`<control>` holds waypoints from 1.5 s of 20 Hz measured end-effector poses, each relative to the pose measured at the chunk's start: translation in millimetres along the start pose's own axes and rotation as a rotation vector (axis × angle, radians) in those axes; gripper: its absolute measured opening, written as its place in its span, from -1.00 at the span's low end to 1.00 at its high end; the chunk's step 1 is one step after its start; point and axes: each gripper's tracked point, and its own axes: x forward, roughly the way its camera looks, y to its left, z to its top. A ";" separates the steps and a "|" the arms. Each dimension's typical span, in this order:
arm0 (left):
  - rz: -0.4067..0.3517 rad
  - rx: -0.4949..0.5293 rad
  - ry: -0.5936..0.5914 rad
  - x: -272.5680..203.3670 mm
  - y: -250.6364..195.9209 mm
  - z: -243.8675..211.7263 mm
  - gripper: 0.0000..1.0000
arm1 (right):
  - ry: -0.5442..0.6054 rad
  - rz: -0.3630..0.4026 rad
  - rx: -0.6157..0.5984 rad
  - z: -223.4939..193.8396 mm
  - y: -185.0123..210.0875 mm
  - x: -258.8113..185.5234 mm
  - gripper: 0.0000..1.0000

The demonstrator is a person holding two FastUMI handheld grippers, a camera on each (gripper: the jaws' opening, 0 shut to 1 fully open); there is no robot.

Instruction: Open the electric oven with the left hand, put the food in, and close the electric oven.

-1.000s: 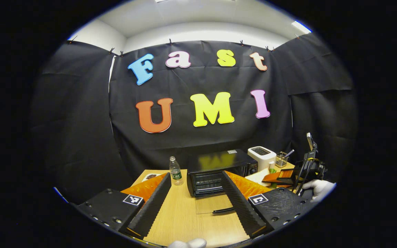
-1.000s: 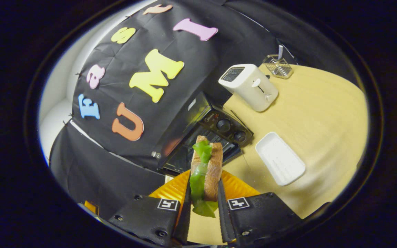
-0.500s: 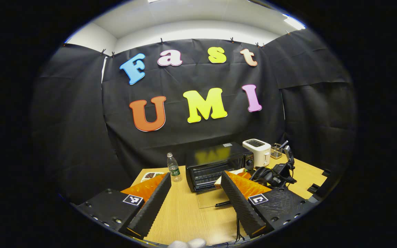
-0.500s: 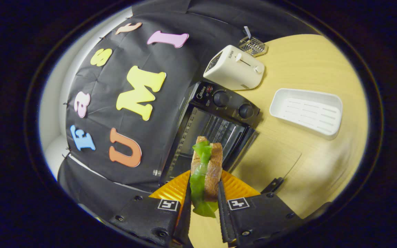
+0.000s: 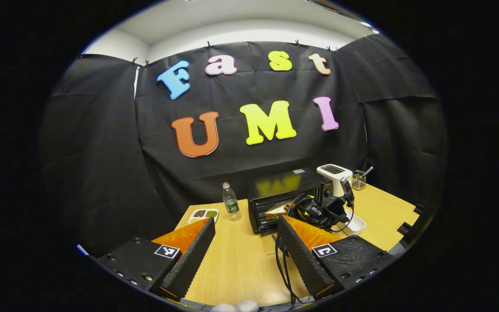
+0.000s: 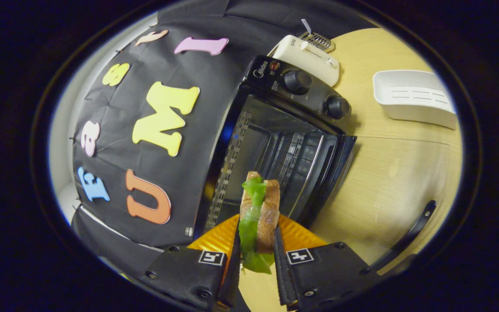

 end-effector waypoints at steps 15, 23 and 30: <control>0.037 -0.065 0.043 21.4 -1.8 -11.5 0.91 | -0.012 -0.149 -0.325 22.9 -17.0 40.7 0.43; 0.059 -0.046 0.024 19.1 -9.9 -1.6 0.91 | 0.035 -0.163 -0.526 48.9 -27.1 -8.5 1.00; 0.066 -0.093 0.024 19.6 -23.2 -12.1 0.91 | 0.035 -0.168 -0.727 128.2 -23.6 -121.4 1.00</control>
